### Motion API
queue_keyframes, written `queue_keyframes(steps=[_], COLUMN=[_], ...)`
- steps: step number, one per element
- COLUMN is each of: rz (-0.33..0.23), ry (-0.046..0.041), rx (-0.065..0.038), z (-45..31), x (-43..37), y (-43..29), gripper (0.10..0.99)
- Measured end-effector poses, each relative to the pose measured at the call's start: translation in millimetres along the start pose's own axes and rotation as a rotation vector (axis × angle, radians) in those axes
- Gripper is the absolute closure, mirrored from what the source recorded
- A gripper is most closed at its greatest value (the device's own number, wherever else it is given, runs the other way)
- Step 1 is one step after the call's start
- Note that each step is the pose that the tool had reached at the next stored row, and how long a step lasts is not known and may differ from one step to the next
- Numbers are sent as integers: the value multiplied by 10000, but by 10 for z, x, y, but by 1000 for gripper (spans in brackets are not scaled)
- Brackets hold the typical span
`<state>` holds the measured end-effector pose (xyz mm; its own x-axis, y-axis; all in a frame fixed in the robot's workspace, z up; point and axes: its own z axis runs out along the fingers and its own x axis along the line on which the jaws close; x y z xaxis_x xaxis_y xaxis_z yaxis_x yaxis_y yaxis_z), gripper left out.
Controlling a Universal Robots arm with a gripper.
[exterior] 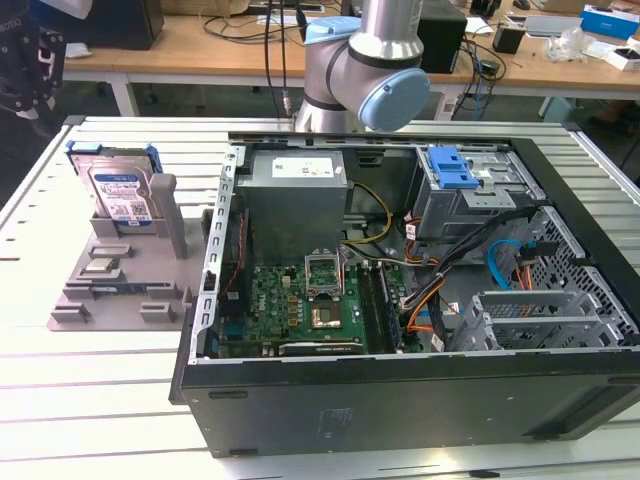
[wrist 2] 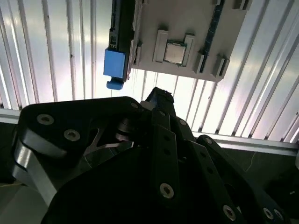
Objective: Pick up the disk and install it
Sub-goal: 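Pick up the disk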
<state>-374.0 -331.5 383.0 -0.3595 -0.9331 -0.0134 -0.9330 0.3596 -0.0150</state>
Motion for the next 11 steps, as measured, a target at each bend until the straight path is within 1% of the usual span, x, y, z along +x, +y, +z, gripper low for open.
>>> queue_keyframes(steps=[1, 2, 5, 11], rz=[-138, -500, -900, -1931], ry=[-2, -8, -14, -29], rx=[-2, -7, -12, -26], z=[0, 0, 0, 0], x=[0, 0, 0, 0], y=[0, 0, 0, 0], gripper=[980, 980, 980, 980])
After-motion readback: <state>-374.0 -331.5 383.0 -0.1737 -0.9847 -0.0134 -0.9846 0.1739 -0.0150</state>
